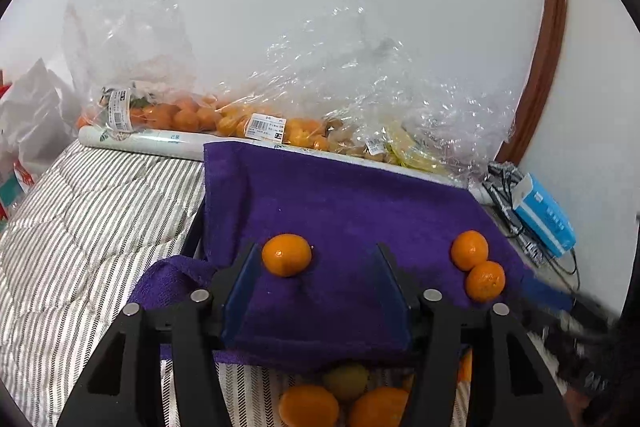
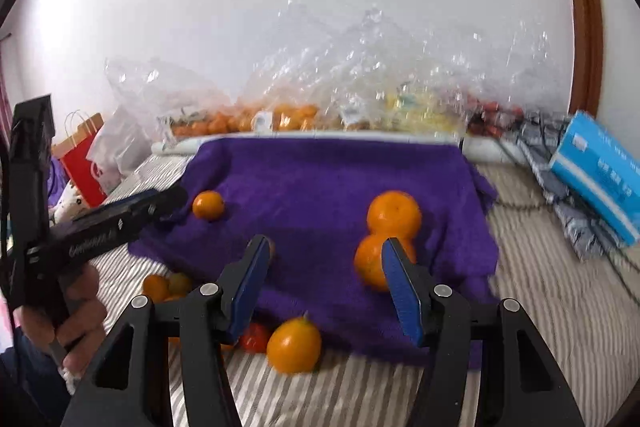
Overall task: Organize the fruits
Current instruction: 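Lower the green fruit onto the towel and open the left tool, then grasp the pear-shaped yellow-orange fruit with the right tool while the left tool withdraws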
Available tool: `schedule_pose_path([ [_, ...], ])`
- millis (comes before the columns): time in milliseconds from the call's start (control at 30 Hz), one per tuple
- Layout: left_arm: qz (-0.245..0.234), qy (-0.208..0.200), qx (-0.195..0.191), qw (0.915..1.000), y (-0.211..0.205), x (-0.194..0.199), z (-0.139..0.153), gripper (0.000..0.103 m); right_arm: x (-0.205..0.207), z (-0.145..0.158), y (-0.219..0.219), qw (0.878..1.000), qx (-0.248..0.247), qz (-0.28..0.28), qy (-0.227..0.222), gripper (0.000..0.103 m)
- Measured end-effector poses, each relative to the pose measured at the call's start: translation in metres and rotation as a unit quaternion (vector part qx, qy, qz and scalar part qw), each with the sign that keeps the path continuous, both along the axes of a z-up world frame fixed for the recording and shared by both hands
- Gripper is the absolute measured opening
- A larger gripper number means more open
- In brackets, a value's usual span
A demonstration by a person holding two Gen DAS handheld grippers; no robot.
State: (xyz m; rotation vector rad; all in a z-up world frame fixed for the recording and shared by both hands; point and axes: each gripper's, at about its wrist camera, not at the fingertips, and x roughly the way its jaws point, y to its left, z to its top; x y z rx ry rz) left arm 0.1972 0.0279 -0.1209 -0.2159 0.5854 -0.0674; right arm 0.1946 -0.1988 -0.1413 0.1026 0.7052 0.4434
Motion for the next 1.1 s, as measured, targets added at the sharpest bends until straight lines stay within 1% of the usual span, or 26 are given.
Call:
schedule_pose_path([
  [33,0.001,-0.001,-0.004,1.0000,0.002,0.000,0.001,0.057,-0.005,-0.002,0.000,1.000,0.006,0.004,0.005,0.059],
  [167,0.006,-0.014,-0.018,0.9997,0.009,-0.004,0.008,0.059,-0.016,-0.010,0.009,1.000,-0.016,0.004,0.015,0.059],
  [233,0.009,-0.014,-0.024,0.9996,0.011,-0.003,0.009,0.059,-0.019,-0.014,0.015,0.999,-0.020,0.006,0.024,0.059],
  [267,0.010,-0.013,-0.028,0.9995,0.013,-0.003,0.009,0.059,-0.021,-0.014,0.018,0.999,-0.028,0.003,0.018,0.059],
  [333,0.013,-0.013,-0.035,0.9992,0.016,-0.002,0.010,0.059,-0.021,-0.016,0.023,0.999,-0.041,0.006,0.023,0.059],
  [600,0.021,-0.020,-0.042,0.9987,0.021,-0.005,0.012,0.059,-0.028,-0.024,0.039,0.994,-0.108,-0.010,0.011,0.059],
  [700,0.025,-0.019,-0.037,0.9988,0.022,-0.004,0.011,0.059,-0.031,-0.027,0.036,0.994,-0.102,-0.015,0.021,0.059],
  [800,0.024,-0.016,-0.043,0.9987,0.022,-0.002,0.011,0.059,-0.033,-0.026,0.031,0.995,-0.094,-0.025,0.024,0.059],
  [900,0.026,-0.014,-0.037,0.9989,0.022,-0.002,0.010,0.060,-0.035,-0.027,0.026,0.995,-0.086,-0.033,0.028,0.059],
  [1000,0.024,-0.014,-0.039,0.9989,0.021,-0.002,0.010,0.060,-0.032,-0.029,0.024,0.995,-0.079,-0.036,0.039,0.059],
  [1100,0.025,-0.014,-0.031,0.9991,0.019,-0.002,0.008,0.060,-0.025,-0.033,0.025,0.994,-0.082,-0.044,0.054,0.053],
])
